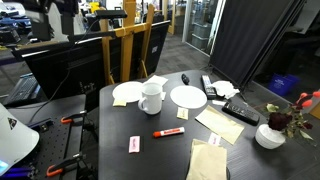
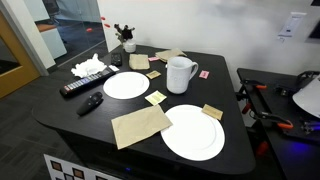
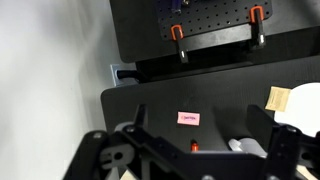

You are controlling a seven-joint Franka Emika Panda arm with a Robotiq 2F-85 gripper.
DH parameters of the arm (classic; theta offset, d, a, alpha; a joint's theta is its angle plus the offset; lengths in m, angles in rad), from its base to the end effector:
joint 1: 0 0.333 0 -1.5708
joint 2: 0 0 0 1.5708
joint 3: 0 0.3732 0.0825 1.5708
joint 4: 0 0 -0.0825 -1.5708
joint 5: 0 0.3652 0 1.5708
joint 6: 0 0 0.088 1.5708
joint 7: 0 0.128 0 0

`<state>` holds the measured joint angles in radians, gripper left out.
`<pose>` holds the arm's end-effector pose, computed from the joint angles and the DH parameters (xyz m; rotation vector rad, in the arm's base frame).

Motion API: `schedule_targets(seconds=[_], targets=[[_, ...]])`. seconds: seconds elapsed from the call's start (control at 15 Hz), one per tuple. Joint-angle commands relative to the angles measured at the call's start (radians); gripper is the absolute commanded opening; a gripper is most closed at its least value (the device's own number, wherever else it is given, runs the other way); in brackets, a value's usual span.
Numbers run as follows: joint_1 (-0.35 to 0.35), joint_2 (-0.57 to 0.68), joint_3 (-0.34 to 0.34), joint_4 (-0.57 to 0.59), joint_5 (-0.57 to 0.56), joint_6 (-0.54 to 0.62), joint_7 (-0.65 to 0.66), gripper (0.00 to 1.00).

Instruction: Move the cup to the right

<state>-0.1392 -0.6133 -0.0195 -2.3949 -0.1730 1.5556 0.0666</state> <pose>0.2773 -0.0683 0.5471 2.9551 -0.3016 -0.3473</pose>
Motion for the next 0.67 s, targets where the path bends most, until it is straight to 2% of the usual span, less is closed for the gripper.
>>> schedule_targets(seconds=[0.0,0.33,0.6], targets=[[0.044,0.026,-0.017,-0.004,0.026,0.085,-0.012,1.00],[0.100,0.104,-0.017,-0.024,0.079,0.295,-0.056,1.00],[0.129,0.198,-0.027,-0.030,0.110,0.441,-0.144,1.00]])
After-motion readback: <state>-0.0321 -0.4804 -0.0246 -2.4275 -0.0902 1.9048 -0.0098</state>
